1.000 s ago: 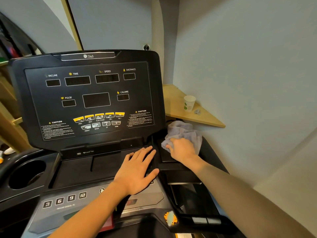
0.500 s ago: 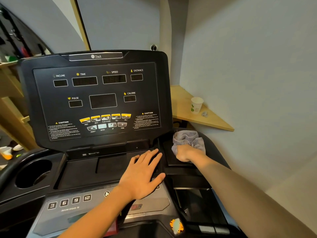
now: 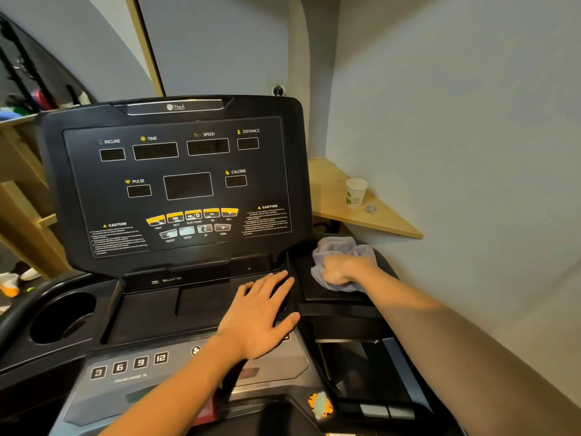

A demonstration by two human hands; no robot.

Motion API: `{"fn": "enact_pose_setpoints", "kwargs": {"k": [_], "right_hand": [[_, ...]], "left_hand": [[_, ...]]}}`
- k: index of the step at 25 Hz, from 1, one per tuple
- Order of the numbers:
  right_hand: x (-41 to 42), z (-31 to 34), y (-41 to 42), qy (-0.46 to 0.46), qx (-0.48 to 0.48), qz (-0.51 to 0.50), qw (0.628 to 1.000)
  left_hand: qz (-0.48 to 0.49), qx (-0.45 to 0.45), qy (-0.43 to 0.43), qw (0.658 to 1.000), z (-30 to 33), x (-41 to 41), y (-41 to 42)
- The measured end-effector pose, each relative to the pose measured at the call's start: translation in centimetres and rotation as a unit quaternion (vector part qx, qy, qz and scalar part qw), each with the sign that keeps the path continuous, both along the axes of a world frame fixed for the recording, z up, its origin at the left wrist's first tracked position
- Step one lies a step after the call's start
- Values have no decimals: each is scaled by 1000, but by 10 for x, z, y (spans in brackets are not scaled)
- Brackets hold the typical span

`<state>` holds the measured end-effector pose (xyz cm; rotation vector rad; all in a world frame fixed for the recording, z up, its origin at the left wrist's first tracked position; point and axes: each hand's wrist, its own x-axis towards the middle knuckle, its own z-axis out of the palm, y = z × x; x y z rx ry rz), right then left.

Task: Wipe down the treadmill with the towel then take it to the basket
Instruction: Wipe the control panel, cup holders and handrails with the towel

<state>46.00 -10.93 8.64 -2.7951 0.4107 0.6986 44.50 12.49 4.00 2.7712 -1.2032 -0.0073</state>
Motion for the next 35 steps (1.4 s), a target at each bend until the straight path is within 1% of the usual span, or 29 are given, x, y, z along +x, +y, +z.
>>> {"fn": "enact_pose_setpoints", "kwargs": {"k": [2,5,7,9,10,11,12,13,14,15,16,18,19,24,26,28,30,33,35], "right_hand": [[-6,15,-3,-25,-6,6,1000],[-17,32,-8,-83,41,8,996],[-37,42,-4,-134,43,35,989],[-62,34,6,-147,68,55,985],[-73,27,11,-147,88,54,984],[-86,19,16,-168,100,44,980],[-95,11,19,-220,89,45,970],[-102,1,17,-278,52,60,957],[-106,-9,14,-315,12,84,945],[-111,-17,11,-314,-22,110,943],[-114,-27,10,-291,-39,127,948],[-114,-48,10,-231,-44,118,965],[-111,-56,9,-223,-59,116,966],[-117,-58,0,-280,-153,163,934],[-129,-59,-14,-296,-194,164,921],[-151,-58,-37,-277,-226,137,924],[-180,-54,-59,-255,-240,79,933],[-213,-50,-64,-235,-224,18,946],[-218,-46,-53,-216,-184,-11,959]], "left_hand": [[-3,-2,-5,1000,-1,0,0],[-3,-5,-7,1000,-2,0,0],[-3,-3,-11,1000,-1,-1,0],[-2,1,-14,1000,-1,-2,0],[-1,3,-12,1000,-1,-2,0],[-2,4,-10,1000,0,-2,0],[-2,3,-9,1000,0,-3,0],[-3,2,-8,1000,1,-3,1],[-3,2,-7,1000,1,-3,1],[-3,2,-5,1000,1,-4,1],[-2,2,-5,1000,1,-4,1],[0,4,-6,1000,0,-4,0],[0,4,-7,1000,-1,-4,0],[-7,-1,-4,1000,-5,0,1],[-9,-2,-1,1000,-6,2,2],[-11,-10,2,1000,-7,3,0],[-15,-9,-7,1000,-6,4,-1],[-29,-8,-23,999,-7,3,-1],[-39,-29,-34,998,-2,3,-6]]}}
